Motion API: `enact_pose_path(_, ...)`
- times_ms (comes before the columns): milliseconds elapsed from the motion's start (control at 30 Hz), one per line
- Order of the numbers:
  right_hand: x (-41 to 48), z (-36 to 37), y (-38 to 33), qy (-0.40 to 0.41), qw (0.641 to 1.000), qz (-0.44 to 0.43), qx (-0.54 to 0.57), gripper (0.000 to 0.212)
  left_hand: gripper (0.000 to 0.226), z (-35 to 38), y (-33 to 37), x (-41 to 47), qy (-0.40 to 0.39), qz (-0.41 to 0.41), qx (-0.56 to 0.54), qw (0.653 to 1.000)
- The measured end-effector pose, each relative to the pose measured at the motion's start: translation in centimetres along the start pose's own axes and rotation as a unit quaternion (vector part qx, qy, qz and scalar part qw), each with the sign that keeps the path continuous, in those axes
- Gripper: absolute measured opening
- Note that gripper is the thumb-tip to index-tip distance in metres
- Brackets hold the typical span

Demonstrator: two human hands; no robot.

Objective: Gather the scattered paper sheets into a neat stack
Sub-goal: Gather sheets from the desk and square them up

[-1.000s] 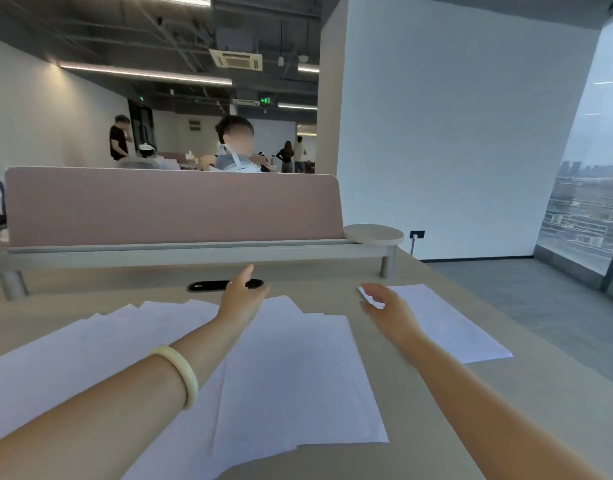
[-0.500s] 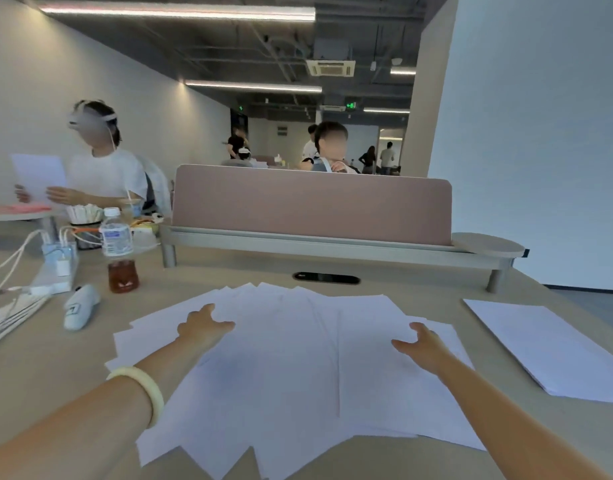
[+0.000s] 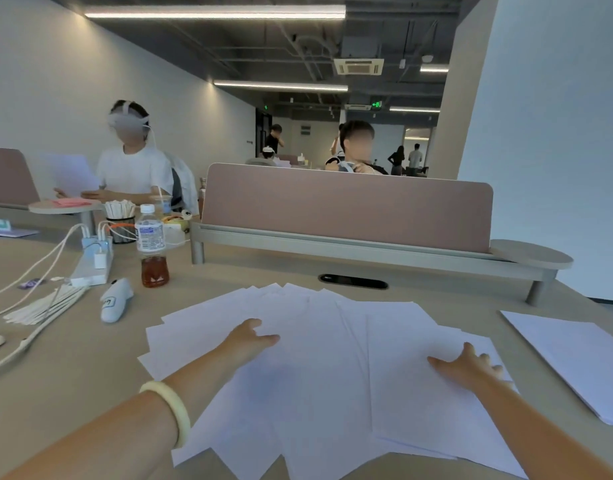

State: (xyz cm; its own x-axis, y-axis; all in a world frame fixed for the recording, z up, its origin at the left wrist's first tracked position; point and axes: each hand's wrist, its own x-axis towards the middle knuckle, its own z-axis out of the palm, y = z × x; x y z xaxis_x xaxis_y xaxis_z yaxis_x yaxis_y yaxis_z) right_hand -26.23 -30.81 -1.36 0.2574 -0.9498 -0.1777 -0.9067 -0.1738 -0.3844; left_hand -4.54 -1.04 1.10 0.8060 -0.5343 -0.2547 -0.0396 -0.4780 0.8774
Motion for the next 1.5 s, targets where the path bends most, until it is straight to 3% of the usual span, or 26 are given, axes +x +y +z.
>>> enact_pose_path(200, -0.6, 0.7, 0.5, -0.006, 0.997, -0.062, -0.044, 0.09, 0.08, 7.8, 2.7, 0.0, -0.122, -0.002, -0.098, 0.988)
enact_pose_path(433, -1.1, 0.8, -1.8, -0.048, 0.99, -0.133, 0.005, 0.088, 0.082, 10.7, 5.0, -0.2, -0.152, -0.027, -0.213, 0.965)
enact_pose_path(567, 0.3, -0.4, 0.4, 0.002, 0.997, -0.075, -0.012, 0.087, 0.085, 10.6, 5.4, -0.1, -0.148, -0.047, -0.249, 0.956)
enact_pose_path(667, 0.9, -0.5, 2.1, -0.008, 0.999, -0.043, -0.004, 0.088, 0.084, 10.9, 5.5, 0.0, -0.152, -0.054, -0.262, 0.951)
enact_pose_path(933, 1.7, -1.0, 1.8, -0.045, 0.996, -0.071, 0.008, 0.085, 0.057, 13.0, 6.9, -0.5, -0.148, -0.057, -0.267, 0.951)
enact_pose_path(1033, 1.9, -1.7, 1.5, -0.07, 0.992, -0.08, 0.063, 0.093, 0.016, 13.3, 6.9, -0.1, -0.149, -0.08, -0.274, 0.947)
enact_pose_path(1100, 1.9, -1.9, 1.3, -0.091, 0.987, -0.088, 0.102, 0.099, 0.01, 13.5, 6.9, 0.4, -0.146, -0.084, -0.276, 0.946)
enact_pose_path(1367, 2.6, -1.9, 1.7, -0.108, 0.973, -0.084, 0.189, 0.1, 0.016, 14.0, 6.1, 2.5, -0.121, -0.075, -0.27, 0.952)
enact_pose_path(1500, 2.6, -2.0, 1.9, -0.112, 0.955, -0.079, 0.261, 0.094, 0.022, 14.3, 6.5, 1.9, -0.19, -0.058, -0.264, 0.944)
